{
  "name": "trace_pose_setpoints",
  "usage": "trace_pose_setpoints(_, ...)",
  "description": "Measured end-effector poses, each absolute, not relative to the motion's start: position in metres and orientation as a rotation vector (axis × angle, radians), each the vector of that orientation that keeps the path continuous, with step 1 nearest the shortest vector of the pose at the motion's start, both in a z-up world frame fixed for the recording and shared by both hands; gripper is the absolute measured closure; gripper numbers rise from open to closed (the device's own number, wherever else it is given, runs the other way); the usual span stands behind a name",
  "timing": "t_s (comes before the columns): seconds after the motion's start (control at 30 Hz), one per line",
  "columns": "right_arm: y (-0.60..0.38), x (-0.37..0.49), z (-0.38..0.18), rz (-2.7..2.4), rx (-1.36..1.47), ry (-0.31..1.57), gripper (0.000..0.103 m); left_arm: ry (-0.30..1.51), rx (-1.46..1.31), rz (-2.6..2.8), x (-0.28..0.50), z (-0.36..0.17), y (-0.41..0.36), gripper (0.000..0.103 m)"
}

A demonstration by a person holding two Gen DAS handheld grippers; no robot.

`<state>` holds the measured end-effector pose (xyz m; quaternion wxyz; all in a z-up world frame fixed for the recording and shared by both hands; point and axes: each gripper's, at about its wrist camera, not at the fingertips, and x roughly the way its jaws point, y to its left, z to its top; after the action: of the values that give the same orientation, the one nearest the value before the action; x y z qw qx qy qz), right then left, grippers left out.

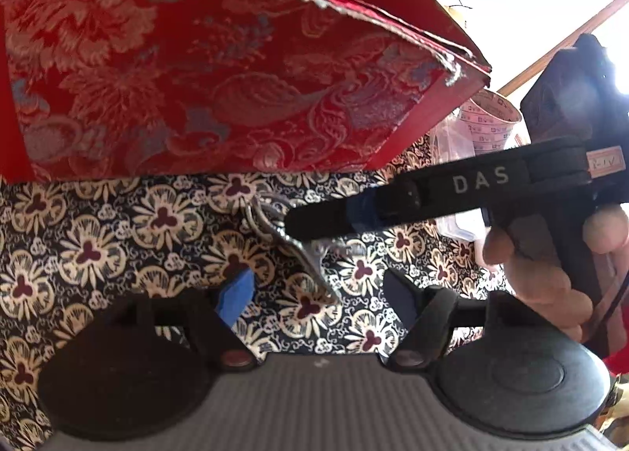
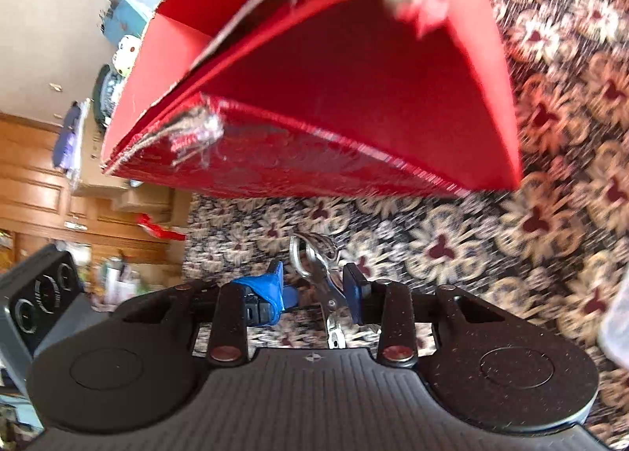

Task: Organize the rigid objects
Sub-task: 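Lower the right gripper beside the red box and grasp the silver metal clip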

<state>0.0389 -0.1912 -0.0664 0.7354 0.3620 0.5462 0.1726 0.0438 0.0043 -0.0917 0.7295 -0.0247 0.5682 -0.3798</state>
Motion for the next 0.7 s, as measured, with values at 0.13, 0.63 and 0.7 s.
trace_pose_setpoints(0.13,-0.179,0.04,-0.071,0.384,0.803,1.196,0.086,1.257,-0.038,-0.834,0.047,-0.093,0.008,0.031)
trace_pose_setpoints(0.63,-0.152,0.04,-0.066,0.425,0.632,1.169,0.089,1.255,-0.078,-0.829,0.056,-0.085,0.026,0.045)
trace_pose_setpoints(0.7,-0.147,0.041,-0.069,0.417,0.614,1.152,0.089,1.25,-0.069,-0.818,0.056,-0.087,0.021,0.047)
